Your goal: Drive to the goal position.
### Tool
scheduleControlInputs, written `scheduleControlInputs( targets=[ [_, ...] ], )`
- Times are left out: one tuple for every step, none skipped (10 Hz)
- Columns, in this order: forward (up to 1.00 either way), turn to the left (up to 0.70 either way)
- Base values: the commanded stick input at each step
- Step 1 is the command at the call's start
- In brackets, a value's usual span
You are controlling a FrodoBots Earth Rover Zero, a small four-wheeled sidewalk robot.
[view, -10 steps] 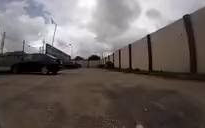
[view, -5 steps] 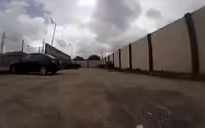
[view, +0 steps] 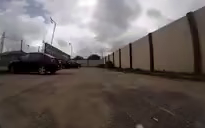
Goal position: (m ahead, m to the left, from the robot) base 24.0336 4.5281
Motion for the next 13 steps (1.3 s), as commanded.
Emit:
scheduleControlInputs(
  targets=[
    [0.30, 0.00],
    [0.30, 0.00],
    [0.30, 0.00],
    [0.30, 0.00],
    [0.30, 0.00],
    [0.30, 0.00],
    [0.30, 0.00],
    [0.30, 0.00],
    [0.30, 0.00],
    [0.30, 0.00],
    [0.30, 0.00],
    [0.30, 0.00],
    [0.30, 0.00]
  ],
)
